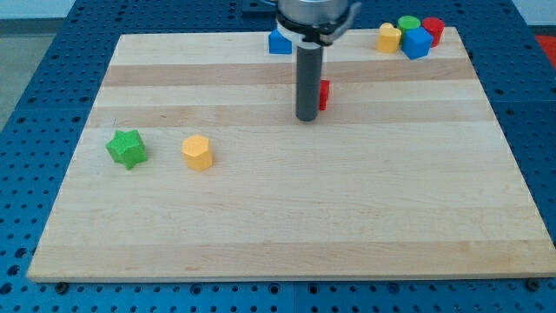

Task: Move the red star to the bottom of yellow heart

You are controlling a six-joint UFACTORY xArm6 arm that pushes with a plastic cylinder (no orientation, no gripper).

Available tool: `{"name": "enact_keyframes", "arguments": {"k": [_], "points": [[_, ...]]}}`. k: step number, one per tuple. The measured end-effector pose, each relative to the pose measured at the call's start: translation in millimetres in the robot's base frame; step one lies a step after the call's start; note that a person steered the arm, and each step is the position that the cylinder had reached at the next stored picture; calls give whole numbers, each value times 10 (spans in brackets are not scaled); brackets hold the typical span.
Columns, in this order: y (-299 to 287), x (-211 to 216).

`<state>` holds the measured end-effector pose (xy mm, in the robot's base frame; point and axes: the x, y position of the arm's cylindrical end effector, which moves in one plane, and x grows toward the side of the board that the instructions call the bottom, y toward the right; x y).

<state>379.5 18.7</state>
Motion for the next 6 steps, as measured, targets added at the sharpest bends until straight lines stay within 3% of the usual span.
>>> {"name": "enact_keyframes", "arguments": {"k": [1, 3, 5, 6], "points": [[78, -260], [-87, -280], [487, -700], [555, -708]]}}
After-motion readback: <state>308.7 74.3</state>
